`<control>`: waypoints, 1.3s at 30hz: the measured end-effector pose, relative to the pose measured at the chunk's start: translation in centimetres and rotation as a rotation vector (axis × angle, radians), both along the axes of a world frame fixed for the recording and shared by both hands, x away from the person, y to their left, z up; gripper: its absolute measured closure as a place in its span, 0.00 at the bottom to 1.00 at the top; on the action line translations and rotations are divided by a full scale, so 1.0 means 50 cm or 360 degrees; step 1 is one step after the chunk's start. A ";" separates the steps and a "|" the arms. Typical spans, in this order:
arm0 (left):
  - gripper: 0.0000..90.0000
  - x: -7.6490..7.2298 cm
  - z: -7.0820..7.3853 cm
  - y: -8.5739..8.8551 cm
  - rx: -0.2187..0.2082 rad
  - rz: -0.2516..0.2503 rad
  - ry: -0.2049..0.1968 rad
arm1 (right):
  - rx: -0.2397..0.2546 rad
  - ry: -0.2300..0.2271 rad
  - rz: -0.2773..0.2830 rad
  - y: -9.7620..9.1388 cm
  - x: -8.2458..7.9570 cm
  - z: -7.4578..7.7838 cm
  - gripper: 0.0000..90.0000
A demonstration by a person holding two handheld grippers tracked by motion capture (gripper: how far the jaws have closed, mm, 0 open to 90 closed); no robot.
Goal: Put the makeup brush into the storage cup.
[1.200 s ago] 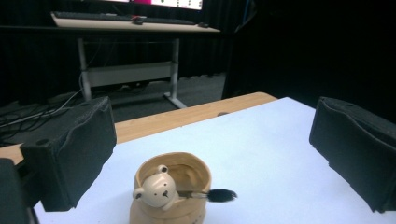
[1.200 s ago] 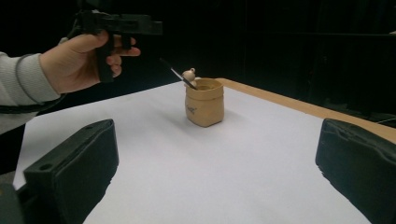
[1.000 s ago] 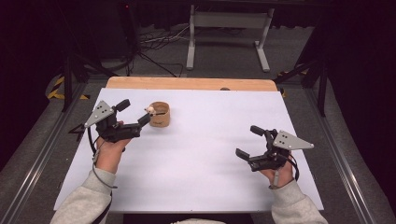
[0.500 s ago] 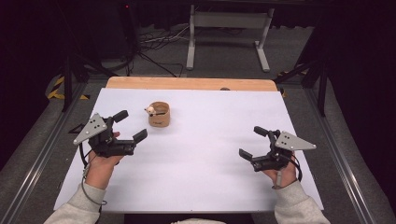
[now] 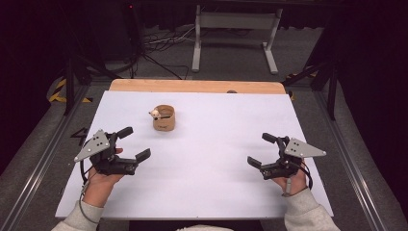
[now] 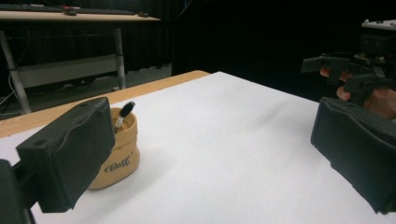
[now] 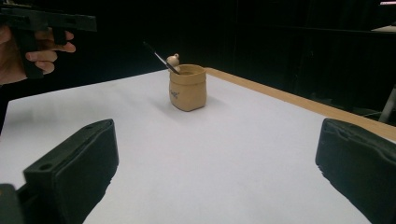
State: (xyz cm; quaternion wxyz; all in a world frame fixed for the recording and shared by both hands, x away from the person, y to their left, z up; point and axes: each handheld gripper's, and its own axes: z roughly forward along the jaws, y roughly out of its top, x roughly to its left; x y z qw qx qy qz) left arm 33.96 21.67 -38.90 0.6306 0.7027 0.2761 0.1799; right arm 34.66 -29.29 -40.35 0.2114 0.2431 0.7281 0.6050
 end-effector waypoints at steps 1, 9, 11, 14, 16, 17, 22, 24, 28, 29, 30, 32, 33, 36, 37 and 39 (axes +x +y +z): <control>0.01 -0.002 -0.004 0.000 -0.0002 -0.0001 0.0003 | 0.0004 0.0002 0.0004 0.000 0.000 -0.001 0.00; 0.01 -0.009 -0.032 0.002 0.0029 0.0004 0.0067 | -0.0016 0.0004 0.0003 -0.003 -0.005 -0.011 0.00; 0.01 -0.009 -0.040 0.004 0.0014 0.0005 0.0080 | -0.0006 0.0012 0.0015 -0.003 -0.006 -0.014 0.00; 0.01 -0.007 -0.046 0.005 0.0008 0.0007 0.0086 | -0.0001 0.0018 0.0022 -0.001 -0.007 -0.016 0.00; 0.01 -0.006 -0.049 0.006 0.0003 0.0008 0.0095 | -0.0006 0.0020 0.0027 0.000 -0.007 -0.018 0.00; 0.01 -0.006 -0.050 0.006 0.0006 0.0004 0.0096 | -0.0011 0.0019 0.0027 0.001 -0.008 -0.019 0.00; 0.01 -0.007 -0.070 0.003 0.0014 -0.0008 0.0127 | -0.0014 0.0018 0.0028 0.001 -0.010 -0.027 0.00; 0.01 -0.007 -0.079 0.000 0.0020 -0.0014 0.0143 | -0.0016 0.0023 0.0027 0.001 -0.010 -0.030 0.00; 0.01 -0.008 -0.096 -0.003 0.0024 -0.0023 0.0159 | -0.0030 0.0027 0.0034 0.001 -0.009 -0.040 0.00; 0.01 -0.008 -0.100 -0.003 0.0027 -0.0027 0.0158 | -0.0036 0.0027 0.0034 0.001 -0.009 -0.043 0.00; 0.01 -0.008 -0.104 -0.003 0.0025 -0.0026 0.0159 | -0.0037 0.0023 0.0037 0.001 -0.009 -0.045 0.00; 0.01 -0.008 -0.112 0.000 0.0021 -0.0018 0.0159 | -0.0054 0.0007 0.0049 0.003 -0.010 -0.049 0.00; 0.01 -0.008 -0.115 0.001 0.0017 -0.0022 0.0159 | -0.0058 0.0002 0.0052 0.004 -0.011 -0.050 0.00; 0.01 -0.008 -0.122 0.002 0.0010 -0.0020 0.0156 | -0.0066 -0.0001 0.0057 0.008 -0.012 -0.052 0.00; 0.01 -0.009 -0.126 0.002 0.0011 -0.0018 0.0157 | -0.0064 -0.0003 0.0058 0.009 -0.012 -0.053 0.00; 0.01 -0.008 -0.133 0.000 0.0025 -0.0022 0.0161 | -0.0051 0.0006 0.0063 0.011 -0.012 -0.056 0.00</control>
